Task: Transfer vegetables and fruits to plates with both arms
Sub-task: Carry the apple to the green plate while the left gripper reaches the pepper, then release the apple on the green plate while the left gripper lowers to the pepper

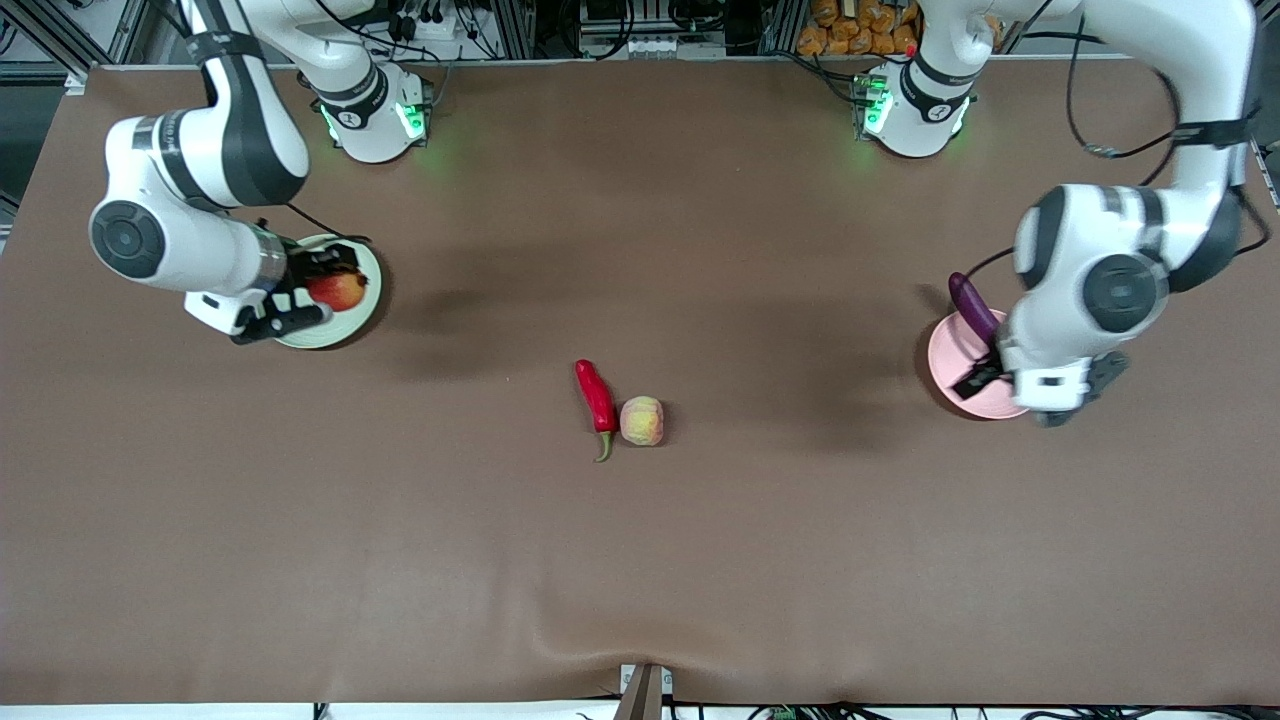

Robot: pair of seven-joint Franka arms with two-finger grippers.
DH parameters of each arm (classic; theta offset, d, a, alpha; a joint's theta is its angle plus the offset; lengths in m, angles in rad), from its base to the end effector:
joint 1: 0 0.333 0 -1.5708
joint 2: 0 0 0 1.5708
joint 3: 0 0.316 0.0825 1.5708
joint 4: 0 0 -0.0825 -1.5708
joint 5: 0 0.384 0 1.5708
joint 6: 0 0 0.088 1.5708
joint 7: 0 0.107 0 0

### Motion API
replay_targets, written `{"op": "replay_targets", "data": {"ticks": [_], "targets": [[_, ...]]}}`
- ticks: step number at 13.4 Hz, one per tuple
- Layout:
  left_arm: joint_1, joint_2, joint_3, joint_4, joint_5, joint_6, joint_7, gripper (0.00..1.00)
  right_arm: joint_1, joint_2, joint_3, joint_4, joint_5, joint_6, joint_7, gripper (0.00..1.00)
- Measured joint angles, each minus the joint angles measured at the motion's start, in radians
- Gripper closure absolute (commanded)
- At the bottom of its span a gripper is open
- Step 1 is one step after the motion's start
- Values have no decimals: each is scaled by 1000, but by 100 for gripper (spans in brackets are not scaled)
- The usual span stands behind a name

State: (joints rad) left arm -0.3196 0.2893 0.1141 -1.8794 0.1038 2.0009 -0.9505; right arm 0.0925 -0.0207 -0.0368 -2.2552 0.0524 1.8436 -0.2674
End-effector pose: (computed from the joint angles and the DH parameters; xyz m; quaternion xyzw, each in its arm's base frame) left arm 0.5901 -0.1199 0.3457 -0.9357 -0.3372 0.0359 0.0969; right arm 0.4689 0.0303 0.3467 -0.9697 -0.1461 0.1906 0.0441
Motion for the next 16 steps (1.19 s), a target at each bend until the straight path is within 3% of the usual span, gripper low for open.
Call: {"op": "replay_targets", "data": {"ticks": [3, 5, 7, 9, 10, 11, 12, 14, 16], "targets": [[-141, 166, -5, 290, -31, -161, -206, 0, -146, -2, 0, -117, -7, 118, -177, 100], [-214, 276, -7, 425, -62, -180, -296, 0, -220, 7, 1, -196, -11, 226, -261, 100], [-297, 346, -8, 504, -70, -122, -326, 0, -292, 40, 2, -219, -12, 257, -316, 100], [-392, 391, -7, 537, -71, 36, -396, 0, -330, 84, 3, -219, -13, 282, -330, 100], [-430, 412, -6, 542, -71, 126, -434, 0, -336, 109, 4, -219, -13, 304, -330, 78], [-458, 434, -4, 544, -71, 222, -452, 0, -344, 137, 5, -219, -13, 319, -330, 30], [-477, 457, -3, 546, -71, 321, -455, 0, -352, 163, 6, -218, -13, 328, -330, 0], [-502, 514, -4, 569, -71, 496, -455, 0, -362, 189, 8, -217, -13, 334, -330, 0], [-542, 572, -2, 594, -71, 558, -460, 0, -362, 188, 11, -213, -14, 334, -330, 0]]}}
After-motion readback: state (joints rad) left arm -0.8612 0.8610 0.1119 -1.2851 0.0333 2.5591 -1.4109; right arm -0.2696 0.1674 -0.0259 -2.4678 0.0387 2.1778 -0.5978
